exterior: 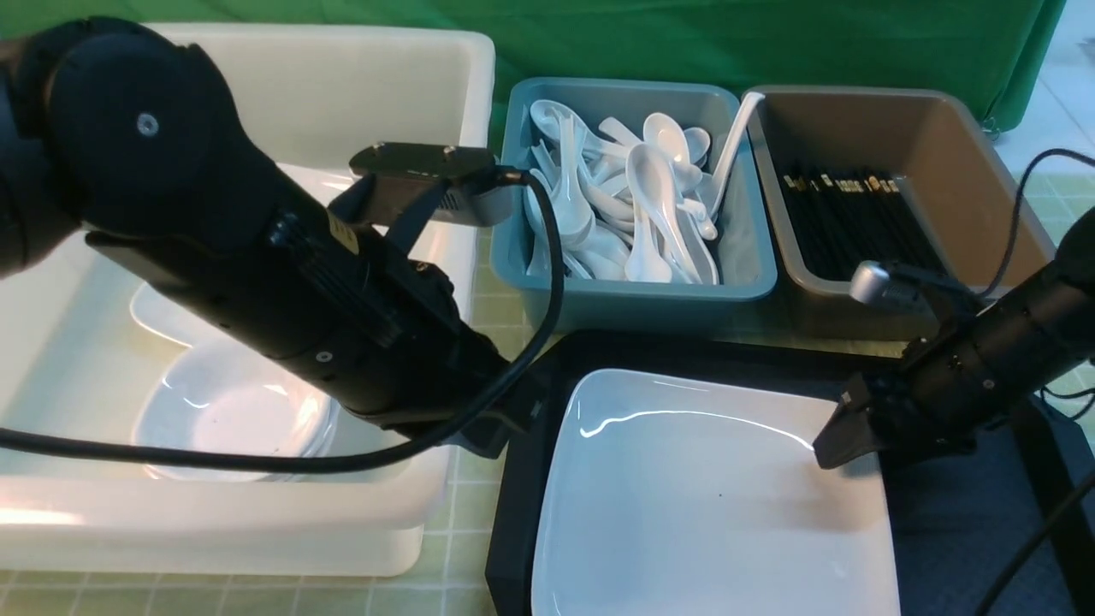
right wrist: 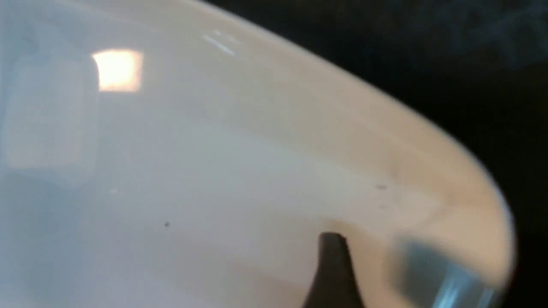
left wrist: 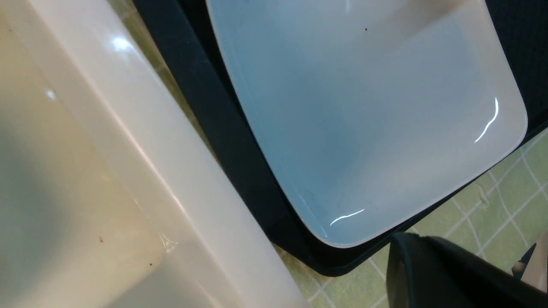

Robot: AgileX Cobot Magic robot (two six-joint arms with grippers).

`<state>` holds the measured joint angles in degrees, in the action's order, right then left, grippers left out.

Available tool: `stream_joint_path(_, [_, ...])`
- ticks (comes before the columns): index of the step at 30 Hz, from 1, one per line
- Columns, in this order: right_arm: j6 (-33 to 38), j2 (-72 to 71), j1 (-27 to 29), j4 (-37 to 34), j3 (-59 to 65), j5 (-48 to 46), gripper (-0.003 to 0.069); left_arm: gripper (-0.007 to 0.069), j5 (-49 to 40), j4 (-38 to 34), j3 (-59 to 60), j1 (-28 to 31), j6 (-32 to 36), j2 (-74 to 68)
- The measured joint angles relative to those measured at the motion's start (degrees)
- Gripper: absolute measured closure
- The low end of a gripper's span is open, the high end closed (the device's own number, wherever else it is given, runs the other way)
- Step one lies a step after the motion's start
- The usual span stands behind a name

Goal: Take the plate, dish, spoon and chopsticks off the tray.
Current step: Use the right arm to grab a plate from the dinner plate

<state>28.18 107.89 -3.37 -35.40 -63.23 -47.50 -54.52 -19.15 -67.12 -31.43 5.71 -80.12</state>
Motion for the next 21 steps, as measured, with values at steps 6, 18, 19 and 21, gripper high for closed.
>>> stream_joint_path(6, [0.9,0.3,-2.1,0.0,0.0,1.2,0.0344,0.0632,0.0,0.7,0.0,0.0,-0.3,0.0])
stream_joint_path(18, [3.0,-3.3,-2.2,-0.2,0.2,0.6,0.0519,0.0632,-0.5,2.1,0.0,0.0,-0.5,0.1])
stream_joint_path(19, [2.9,-5.5,-2.2,-0.2,0.2,0.4,0.0543,0.0632,-0.5,2.8,0.0,0.0,-0.9,0.2])
stream_joint_path(21, [2.6,-8.4,-2.2,-0.5,0.2,0.1,0.0573,0.0632,-0.5,3.5,0.0,0.0,-1.5,0.6])
